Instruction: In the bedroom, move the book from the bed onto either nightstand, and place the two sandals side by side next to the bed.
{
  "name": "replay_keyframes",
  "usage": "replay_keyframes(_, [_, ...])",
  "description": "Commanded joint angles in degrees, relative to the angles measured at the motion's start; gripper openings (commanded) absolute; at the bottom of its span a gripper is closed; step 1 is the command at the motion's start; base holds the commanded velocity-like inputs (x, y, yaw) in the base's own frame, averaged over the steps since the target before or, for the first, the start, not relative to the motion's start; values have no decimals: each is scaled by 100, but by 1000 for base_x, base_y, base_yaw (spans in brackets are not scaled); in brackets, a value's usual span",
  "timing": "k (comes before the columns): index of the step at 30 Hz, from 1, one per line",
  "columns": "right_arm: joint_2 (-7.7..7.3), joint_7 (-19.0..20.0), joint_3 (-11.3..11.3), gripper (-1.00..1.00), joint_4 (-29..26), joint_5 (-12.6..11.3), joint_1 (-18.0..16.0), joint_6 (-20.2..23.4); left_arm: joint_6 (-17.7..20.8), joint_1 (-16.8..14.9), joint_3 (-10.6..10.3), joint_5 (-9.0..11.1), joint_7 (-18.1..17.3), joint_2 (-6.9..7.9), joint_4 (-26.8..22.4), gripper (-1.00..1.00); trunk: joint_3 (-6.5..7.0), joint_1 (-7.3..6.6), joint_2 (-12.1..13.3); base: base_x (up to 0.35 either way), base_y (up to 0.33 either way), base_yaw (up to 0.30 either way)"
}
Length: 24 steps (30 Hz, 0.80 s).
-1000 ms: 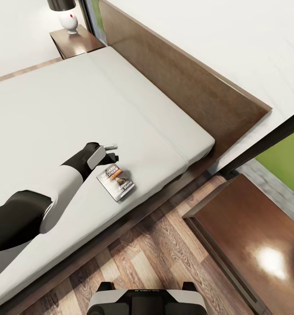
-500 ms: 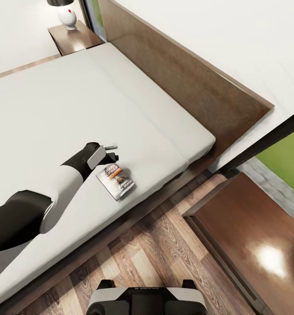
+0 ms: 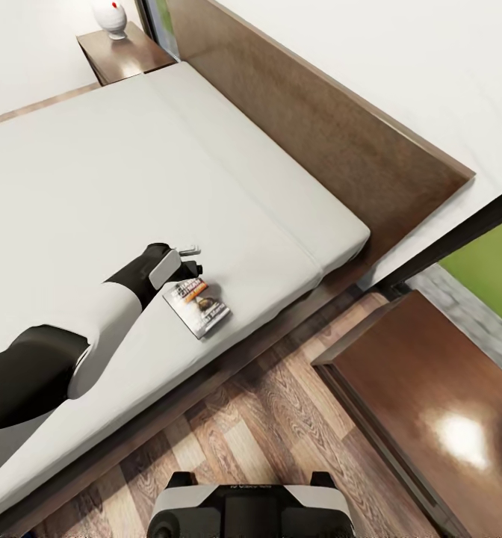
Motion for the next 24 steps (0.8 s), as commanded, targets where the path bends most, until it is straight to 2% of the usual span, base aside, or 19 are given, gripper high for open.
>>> replay_keyframes(1, [4, -14, 48, 100, 5, -32, -3, 17, 16, -2, -41, 60, 46, 2, -10, 100, -12, 0, -2, 0, 0, 0])
replay_keyframes(10, [4, -14, 48, 100, 3, -30, -3, 17, 22, -2, -40, 59, 46, 0, -16, 100, -67, 0, -2, 0, 0, 0])
replay_keyframes(24, [5, -14, 49, 100, -1, -31, -3, 17, 59, -2, -41, 62, 20, 10, -93, 100, -81, 0, -2, 0, 0, 0])
